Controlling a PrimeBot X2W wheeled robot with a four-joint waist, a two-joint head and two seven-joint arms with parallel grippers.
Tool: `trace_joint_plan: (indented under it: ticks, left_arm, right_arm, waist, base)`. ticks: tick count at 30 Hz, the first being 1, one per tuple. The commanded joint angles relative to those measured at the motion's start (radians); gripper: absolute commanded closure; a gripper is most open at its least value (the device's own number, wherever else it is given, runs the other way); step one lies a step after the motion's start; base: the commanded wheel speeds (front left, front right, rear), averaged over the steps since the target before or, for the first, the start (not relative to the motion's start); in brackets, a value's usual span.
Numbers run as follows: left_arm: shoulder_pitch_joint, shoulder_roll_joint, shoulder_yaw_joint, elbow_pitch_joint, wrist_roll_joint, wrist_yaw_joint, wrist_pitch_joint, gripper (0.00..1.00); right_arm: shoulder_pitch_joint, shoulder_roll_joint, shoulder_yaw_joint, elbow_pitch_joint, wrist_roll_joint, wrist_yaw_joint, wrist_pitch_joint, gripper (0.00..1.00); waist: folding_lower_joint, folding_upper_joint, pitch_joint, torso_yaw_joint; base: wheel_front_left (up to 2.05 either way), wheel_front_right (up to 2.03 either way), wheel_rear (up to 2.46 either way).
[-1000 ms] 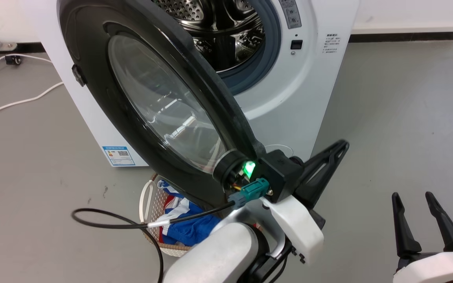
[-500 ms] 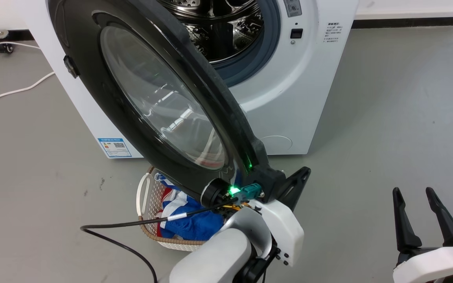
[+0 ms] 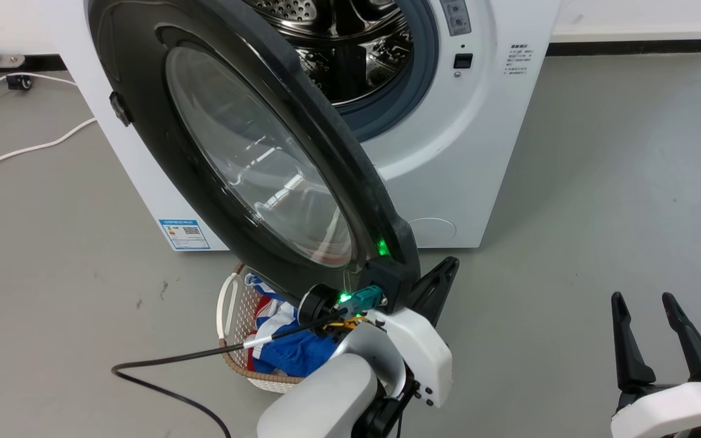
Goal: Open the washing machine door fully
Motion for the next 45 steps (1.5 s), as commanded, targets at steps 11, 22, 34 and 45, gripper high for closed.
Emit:
trace_joint_plan:
  ticks: [11, 22, 34, 45]
  left_arm:
    - [0.091, 0.064, 0.033, -0.057, -0.026, 0.051, -0.023, 1.0]
    - [0.177, 0.16, 0.042, -0.185, -0.011, 0.113, -0.022, 1.0]
    - [0.242, 0.258, 0.018, -0.347, 0.036, 0.175, 0.008, 1.0]
    - [0.26, 0.296, -0.001, -0.428, 0.064, 0.196, 0.018, 1.0]
  right_arm:
    - [0.015, 0.002, -0.013, 0.008, 0.011, 0.0, 0.008, 0.0]
    - [0.028, 0.002, -0.018, 0.014, 0.014, 0.0, 0.016, 0.0]
    - [0.038, 0.002, -0.022, 0.015, 0.015, 0.0, 0.025, 0.0]
    - [0.031, 0.002, -0.017, 0.025, 0.02, 0.0, 0.022, 0.0]
  waist:
    - [0.0, 0.0, -0.029, 0.036]
    - [0.0, 0.0, -0.05, 0.076]
    - [0.0, 0.0, -0.056, 0.144]
    - [0.0, 0.0, -0.05, 0.219]
  base:
    - [0.0, 0.0, 0.0]
    - [0.0, 0.0, 0.0]
    - [0.0, 0.0, 0.0]
    - [0.0, 0.0, 0.0]
